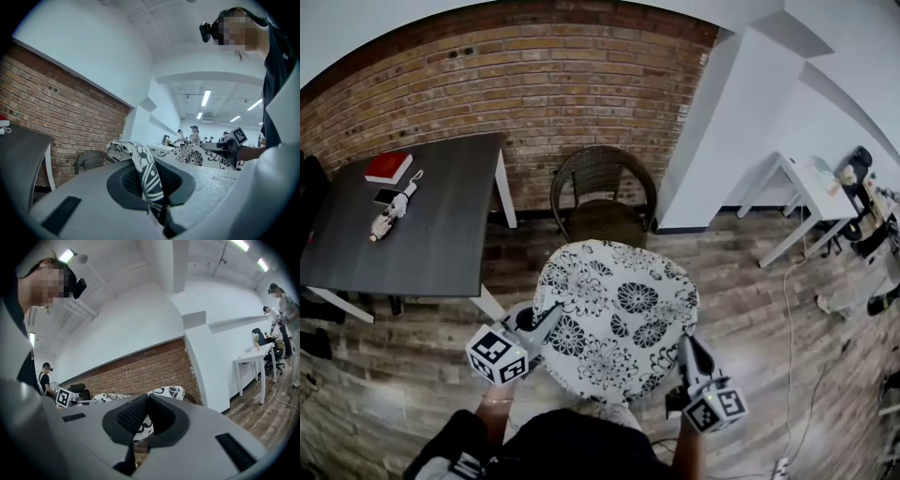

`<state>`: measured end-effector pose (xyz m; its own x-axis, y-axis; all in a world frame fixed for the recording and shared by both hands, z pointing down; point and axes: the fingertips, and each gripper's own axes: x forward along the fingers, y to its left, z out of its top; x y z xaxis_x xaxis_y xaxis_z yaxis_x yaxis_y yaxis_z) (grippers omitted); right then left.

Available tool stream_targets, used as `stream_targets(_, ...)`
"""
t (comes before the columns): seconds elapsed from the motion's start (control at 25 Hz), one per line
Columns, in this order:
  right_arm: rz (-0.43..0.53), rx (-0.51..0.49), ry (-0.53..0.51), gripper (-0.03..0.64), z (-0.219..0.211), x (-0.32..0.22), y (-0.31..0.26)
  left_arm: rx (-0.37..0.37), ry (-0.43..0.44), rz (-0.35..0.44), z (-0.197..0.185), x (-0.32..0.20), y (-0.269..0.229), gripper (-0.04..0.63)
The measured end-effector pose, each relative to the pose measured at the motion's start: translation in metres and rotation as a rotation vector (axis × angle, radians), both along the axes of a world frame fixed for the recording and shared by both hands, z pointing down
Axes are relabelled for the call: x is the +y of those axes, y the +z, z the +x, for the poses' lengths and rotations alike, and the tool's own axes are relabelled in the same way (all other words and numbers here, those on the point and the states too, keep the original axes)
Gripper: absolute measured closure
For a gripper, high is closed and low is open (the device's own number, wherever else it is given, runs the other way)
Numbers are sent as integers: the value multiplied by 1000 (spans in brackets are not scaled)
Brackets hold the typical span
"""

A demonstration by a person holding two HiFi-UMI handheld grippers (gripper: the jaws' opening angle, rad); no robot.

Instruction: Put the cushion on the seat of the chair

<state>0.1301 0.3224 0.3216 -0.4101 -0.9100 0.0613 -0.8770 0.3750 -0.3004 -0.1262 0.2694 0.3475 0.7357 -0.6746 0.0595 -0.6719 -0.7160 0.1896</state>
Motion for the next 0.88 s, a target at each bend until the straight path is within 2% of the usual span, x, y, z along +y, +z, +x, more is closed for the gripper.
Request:
stream_targets(0.48, -18, -28, -114, 611, 26, -86, 3, -39, -96, -5, 23, -58, -7, 581)
stream_targets(0.64, 6, -82, -145, 611, 34, -116, -7, -46, -126, -10, 33, -77, -11, 581)
stream_targets(0.8, -5, -63, -163, 611, 50, -143, -4, -59, -149, -6, 45, -98, -16, 581)
stream_targets(0.88, 7, -97, -171, 611, 58, -156, -6, -61, -157, -7, 53, -110, -16, 581)
